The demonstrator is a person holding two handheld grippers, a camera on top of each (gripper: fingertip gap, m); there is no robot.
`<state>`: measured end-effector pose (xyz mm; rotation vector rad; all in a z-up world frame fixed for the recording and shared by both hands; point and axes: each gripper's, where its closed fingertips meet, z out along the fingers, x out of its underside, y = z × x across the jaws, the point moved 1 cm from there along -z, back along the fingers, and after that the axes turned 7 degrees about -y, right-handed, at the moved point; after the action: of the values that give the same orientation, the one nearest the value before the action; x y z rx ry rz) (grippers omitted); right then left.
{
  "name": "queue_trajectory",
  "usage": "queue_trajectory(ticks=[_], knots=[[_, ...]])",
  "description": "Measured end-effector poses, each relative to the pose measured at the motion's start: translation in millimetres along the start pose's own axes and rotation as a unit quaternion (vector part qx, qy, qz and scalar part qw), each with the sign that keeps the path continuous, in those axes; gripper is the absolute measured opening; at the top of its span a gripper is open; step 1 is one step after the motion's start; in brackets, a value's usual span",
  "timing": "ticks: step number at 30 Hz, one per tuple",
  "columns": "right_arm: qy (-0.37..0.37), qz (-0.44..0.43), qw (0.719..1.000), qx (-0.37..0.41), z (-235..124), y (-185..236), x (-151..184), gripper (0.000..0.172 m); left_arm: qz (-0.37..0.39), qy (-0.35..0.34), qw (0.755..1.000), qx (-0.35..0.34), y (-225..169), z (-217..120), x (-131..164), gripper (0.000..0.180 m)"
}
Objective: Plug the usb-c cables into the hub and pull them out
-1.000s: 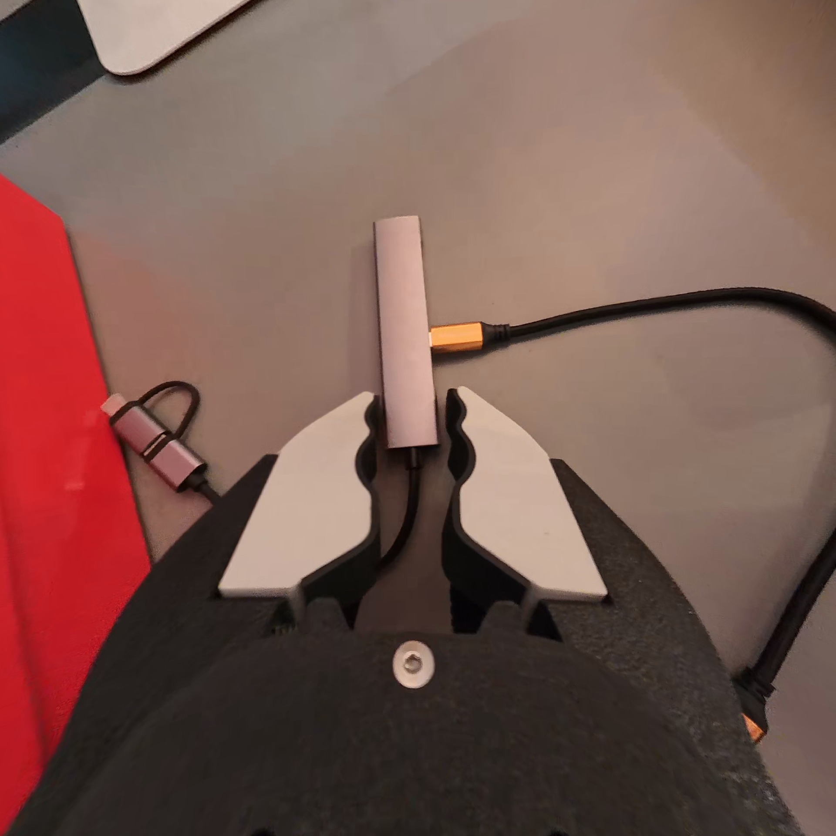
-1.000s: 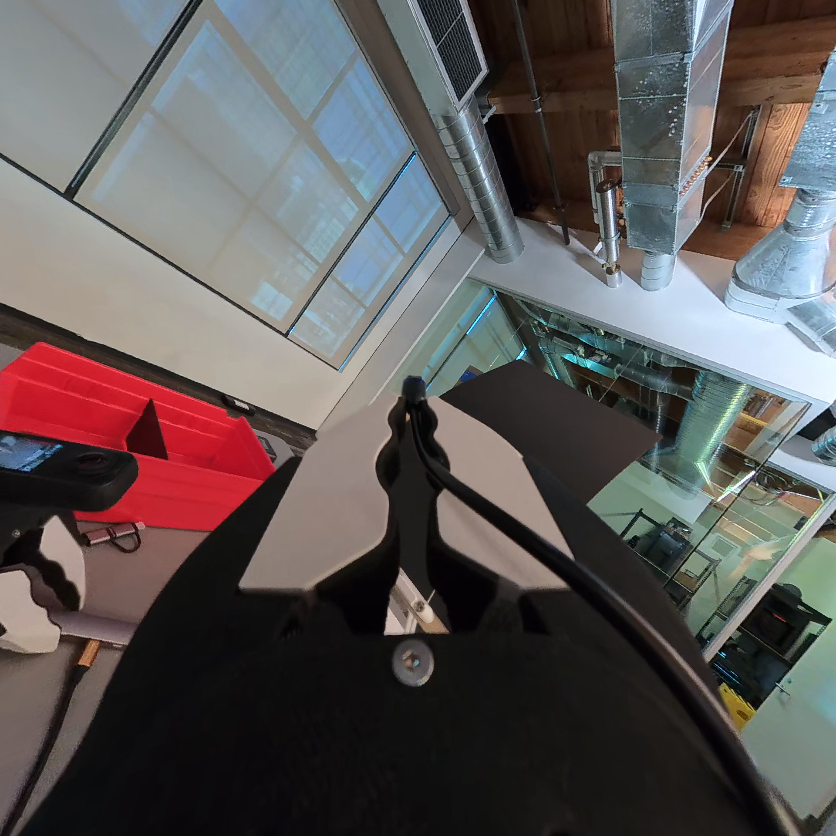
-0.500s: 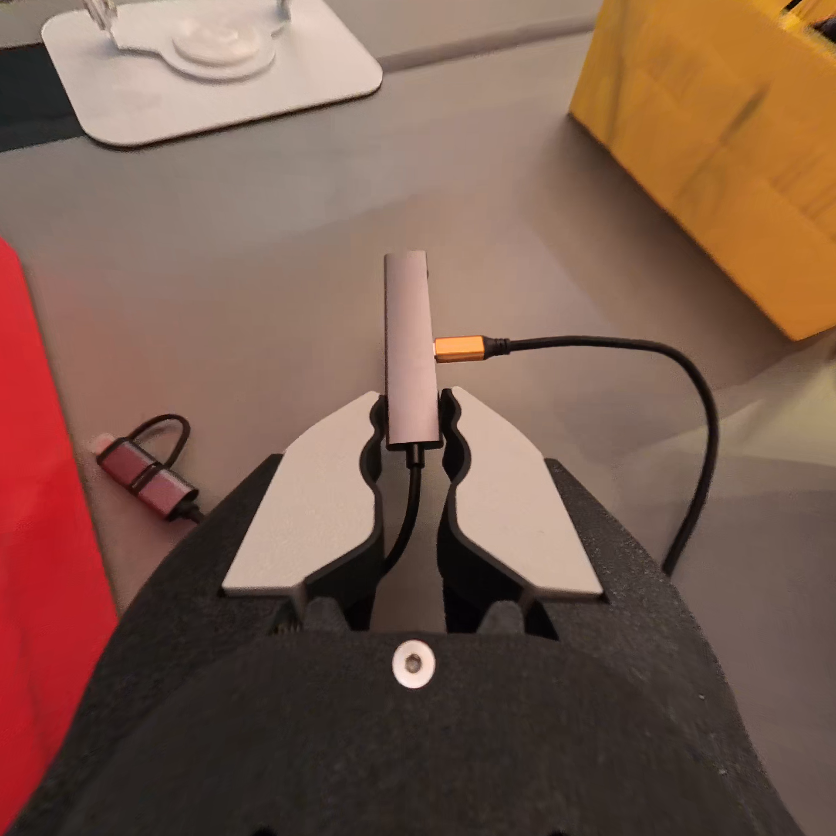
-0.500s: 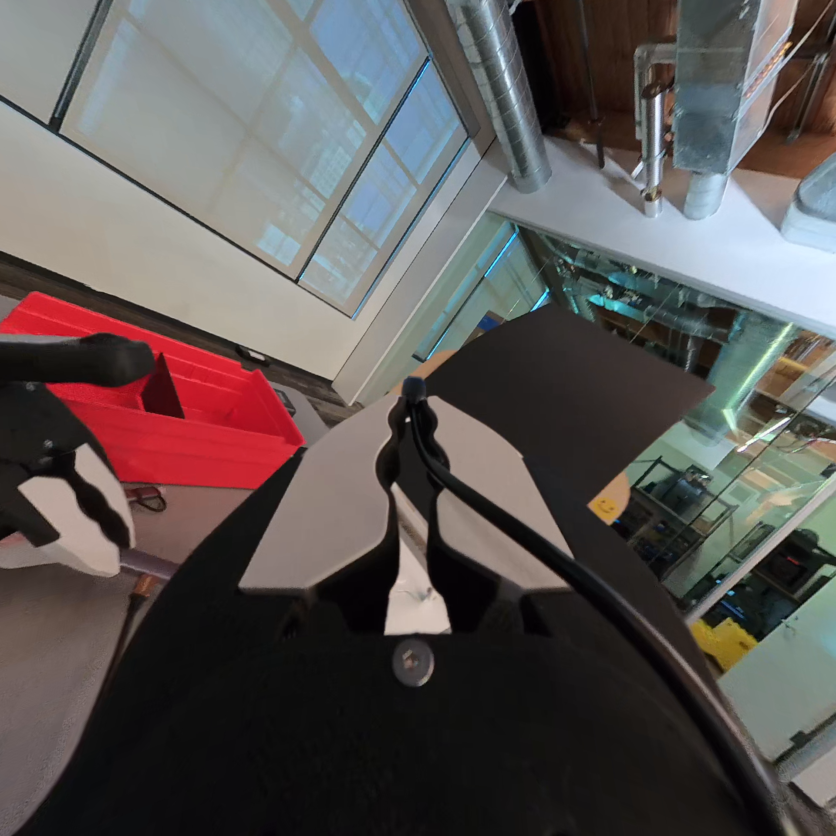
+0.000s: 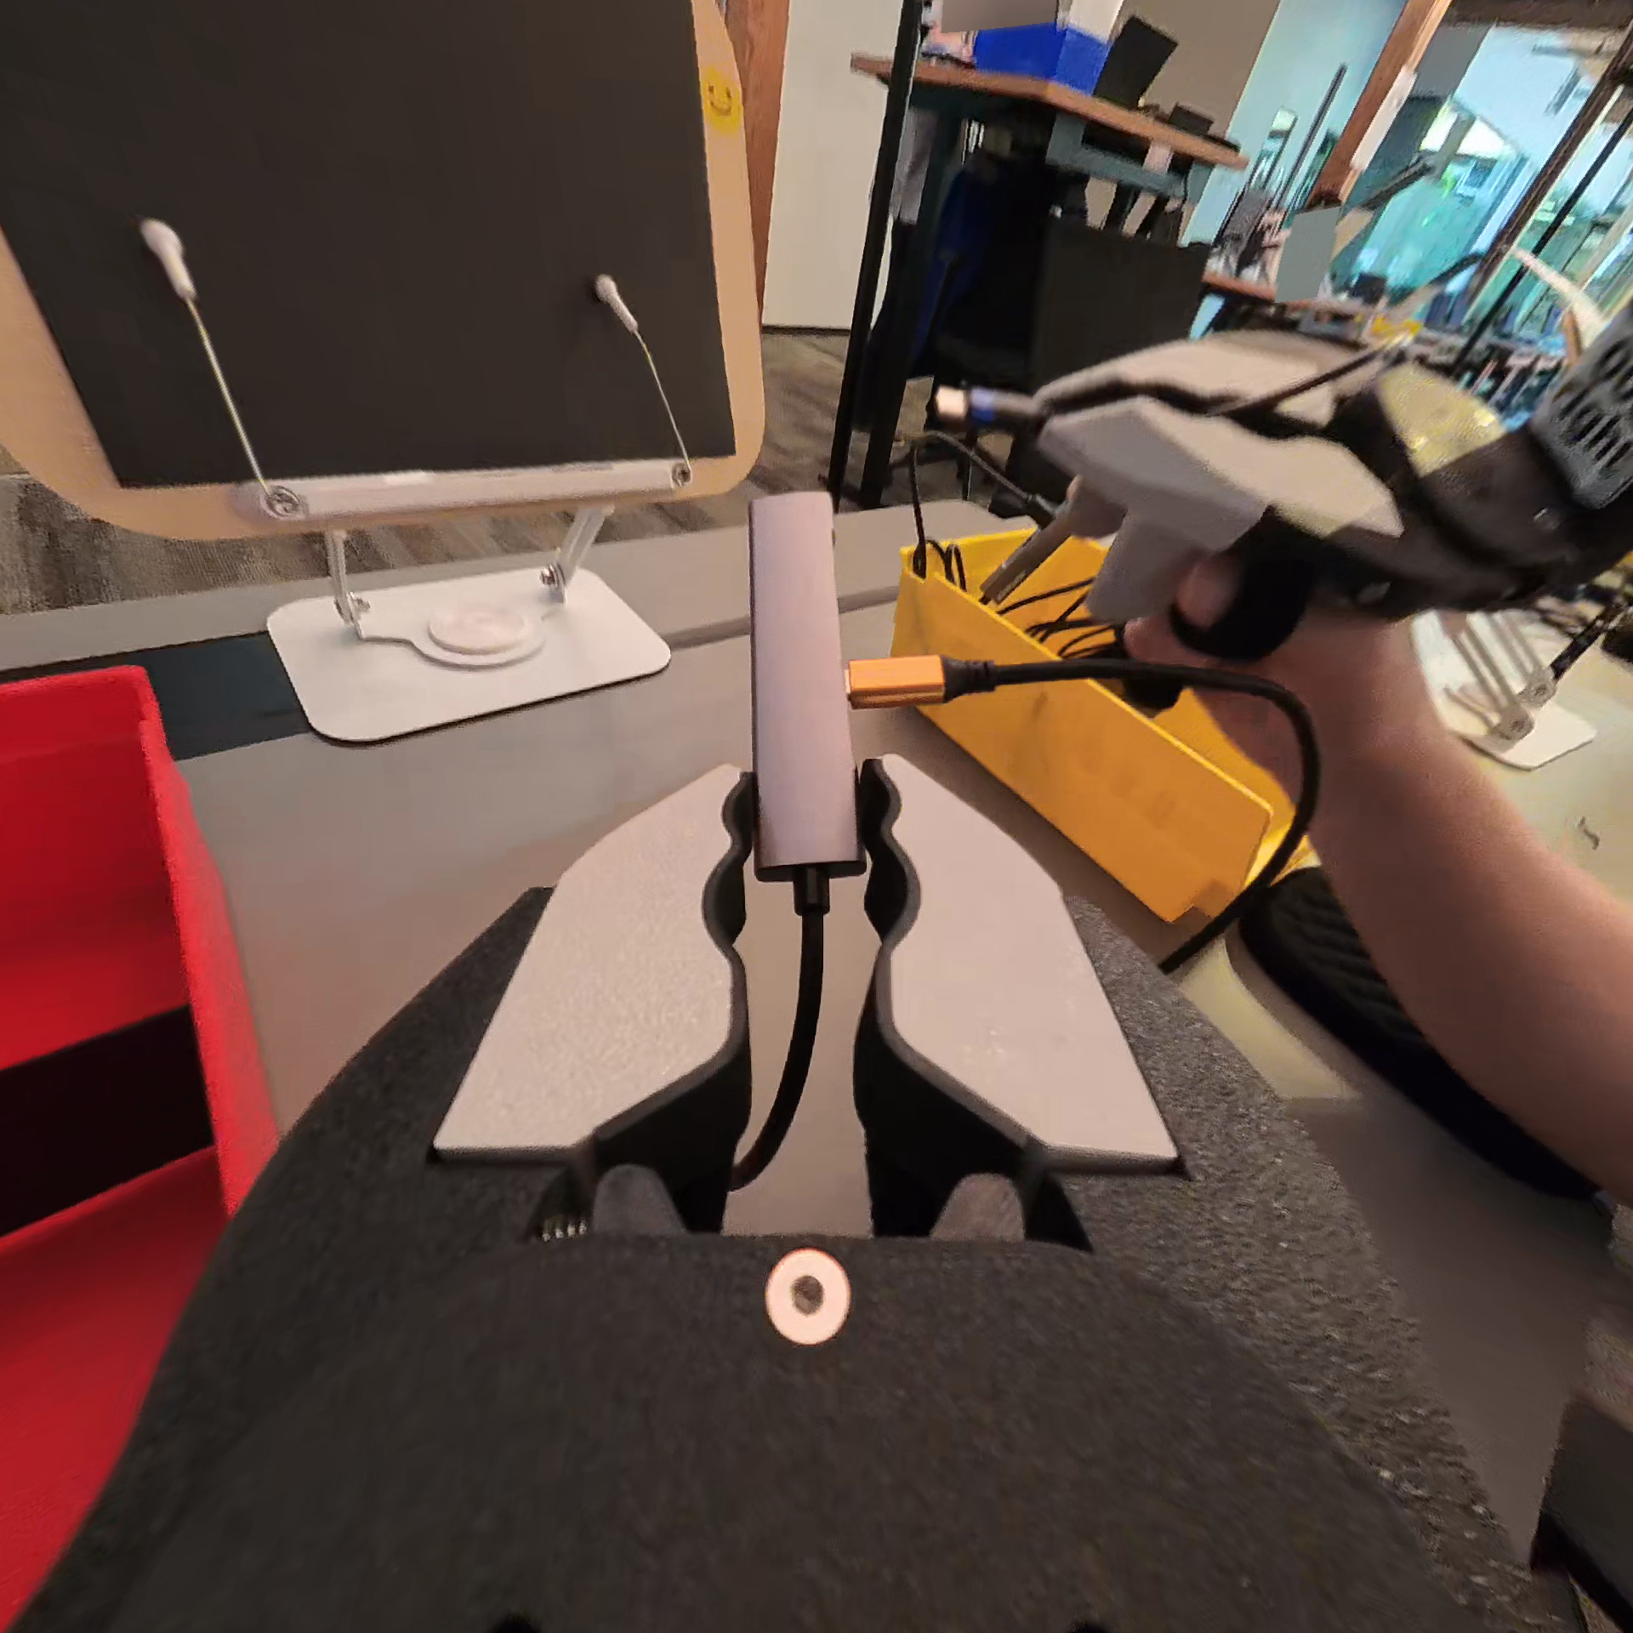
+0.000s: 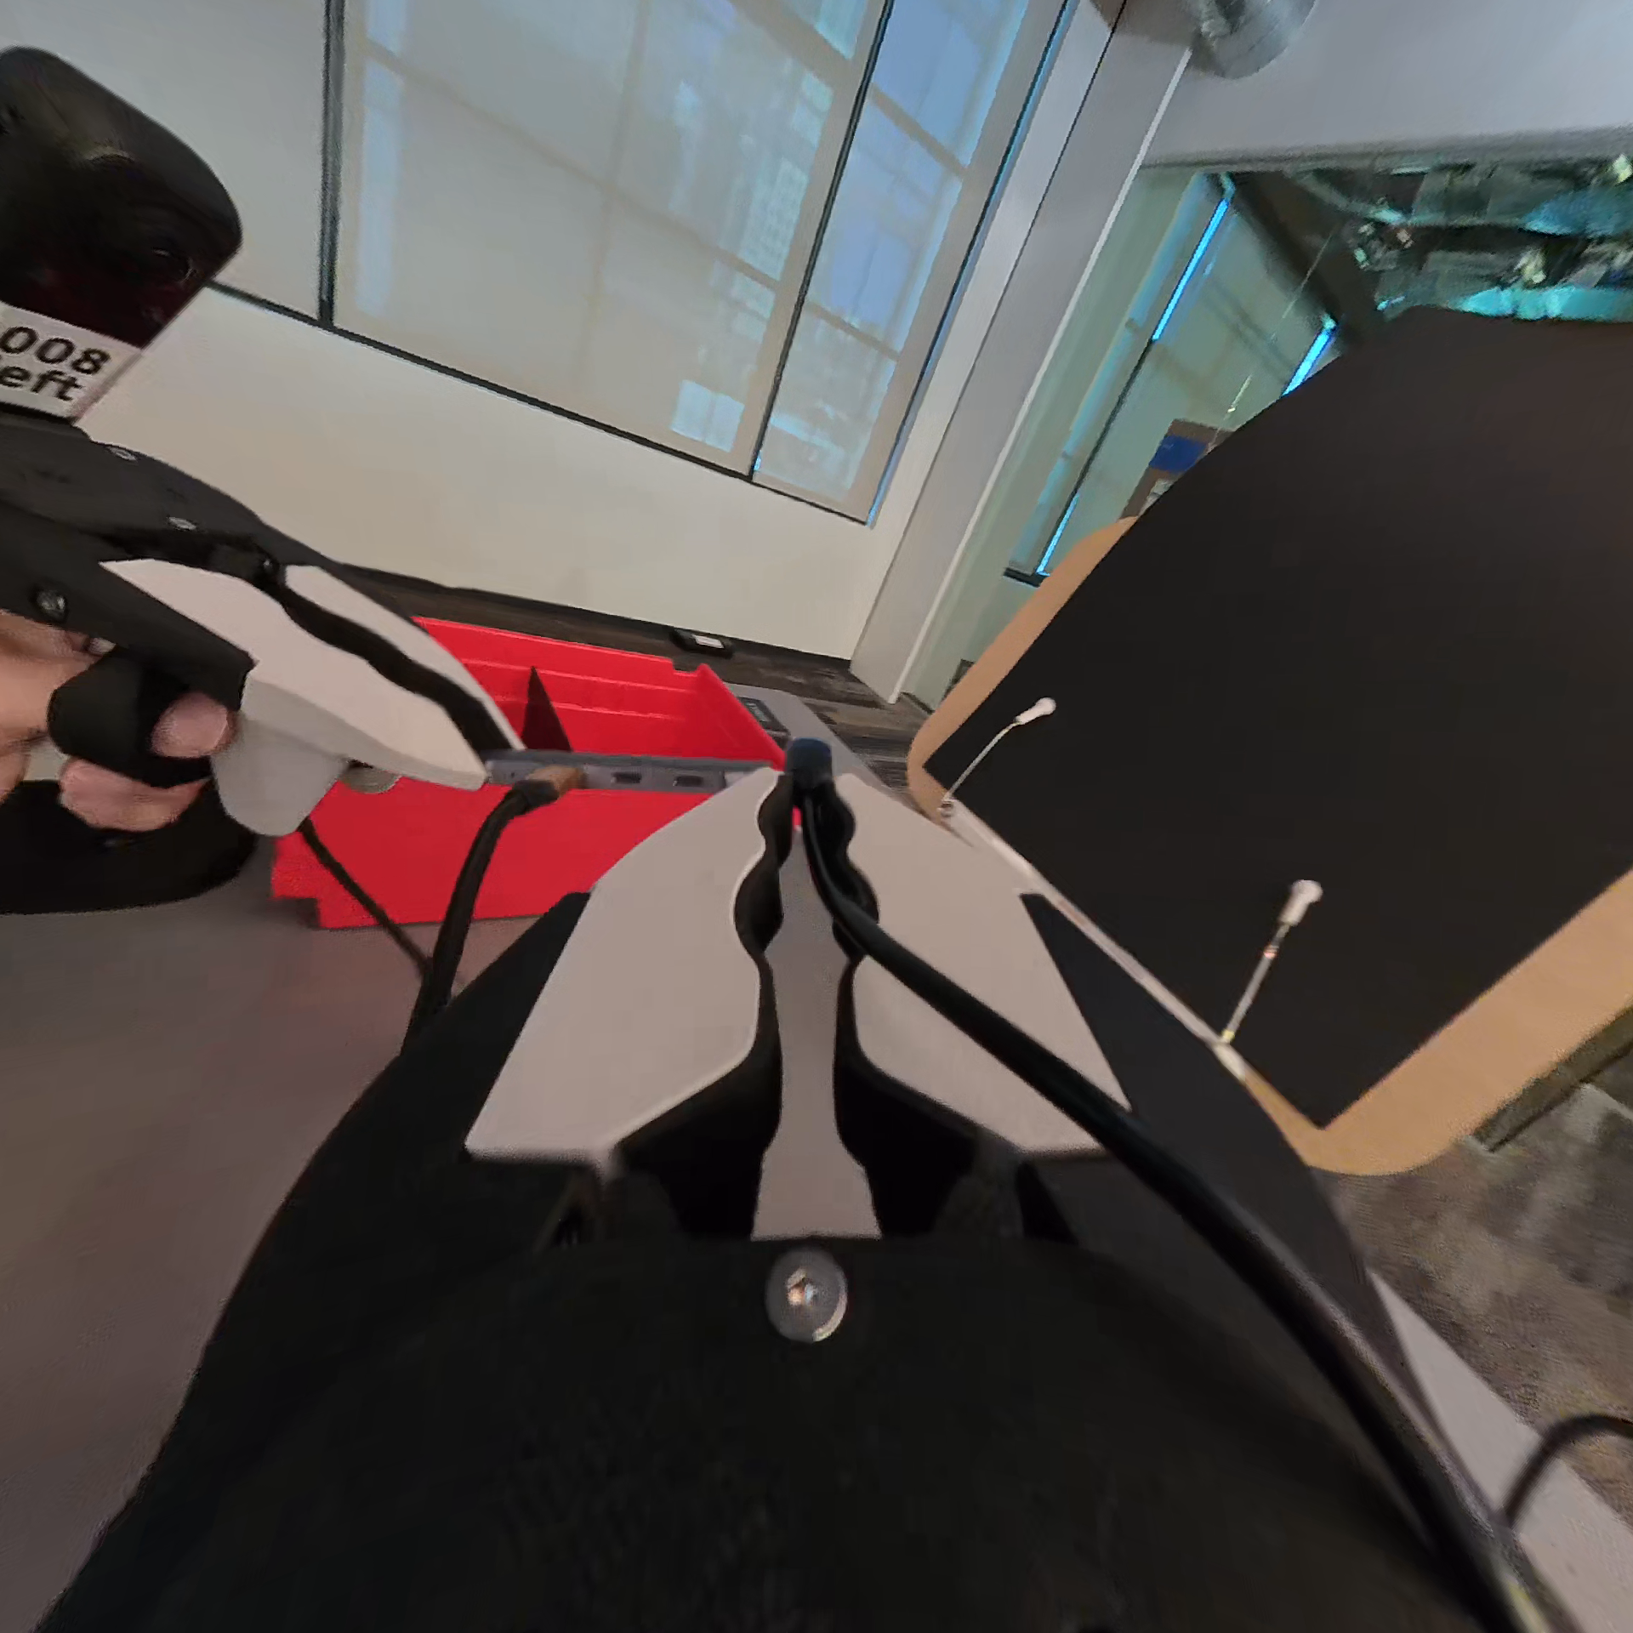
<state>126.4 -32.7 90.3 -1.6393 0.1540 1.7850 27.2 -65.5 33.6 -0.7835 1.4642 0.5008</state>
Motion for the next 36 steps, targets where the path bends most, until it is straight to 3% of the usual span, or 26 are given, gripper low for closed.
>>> queue_trajectory(ticks=[5, 16, 36], knots=[[-0.002, 0.028, 1.0, -0.011, 11, 17, 8, 0.006, -0.012, -0.026, 0.999, -0.013, 6, -9, -9, 0.022], [0.007, -0.024, 0.999, -0.044, 21, 52, 2, 0.006, 0.001, -0.021, 0.999, -0.033, 5, -10, -10, 0.022], [0.034, 0.004, 0.998, -0.054, 23, 54, 12, 0.006, 0.024, -0.022, 0.999, -0.031, -2, -9, -11, 0.022]])
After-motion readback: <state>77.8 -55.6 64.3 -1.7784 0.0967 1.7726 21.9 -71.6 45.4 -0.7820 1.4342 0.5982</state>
